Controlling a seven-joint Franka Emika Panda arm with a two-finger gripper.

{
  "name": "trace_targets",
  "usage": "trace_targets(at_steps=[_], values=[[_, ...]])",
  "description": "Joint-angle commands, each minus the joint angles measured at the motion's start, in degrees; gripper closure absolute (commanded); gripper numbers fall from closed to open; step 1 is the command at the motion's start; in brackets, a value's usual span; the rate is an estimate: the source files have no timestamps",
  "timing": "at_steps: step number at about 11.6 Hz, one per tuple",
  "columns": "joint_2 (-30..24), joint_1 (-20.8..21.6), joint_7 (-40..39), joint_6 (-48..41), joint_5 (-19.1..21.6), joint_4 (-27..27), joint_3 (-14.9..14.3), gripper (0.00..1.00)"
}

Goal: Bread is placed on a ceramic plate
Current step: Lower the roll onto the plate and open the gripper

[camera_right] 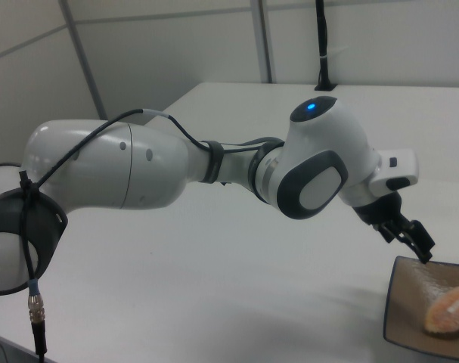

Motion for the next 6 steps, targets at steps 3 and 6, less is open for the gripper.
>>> trace_targets(at_steps=[3, 6], values=[[-6.9, 1.1, -1.1, -8.7, 0.2, -0.1, 0.3, 0.01], [-12.7, 1.2, -9.6, -27.0, 0.2, 0.0, 2.7, 0.00]])
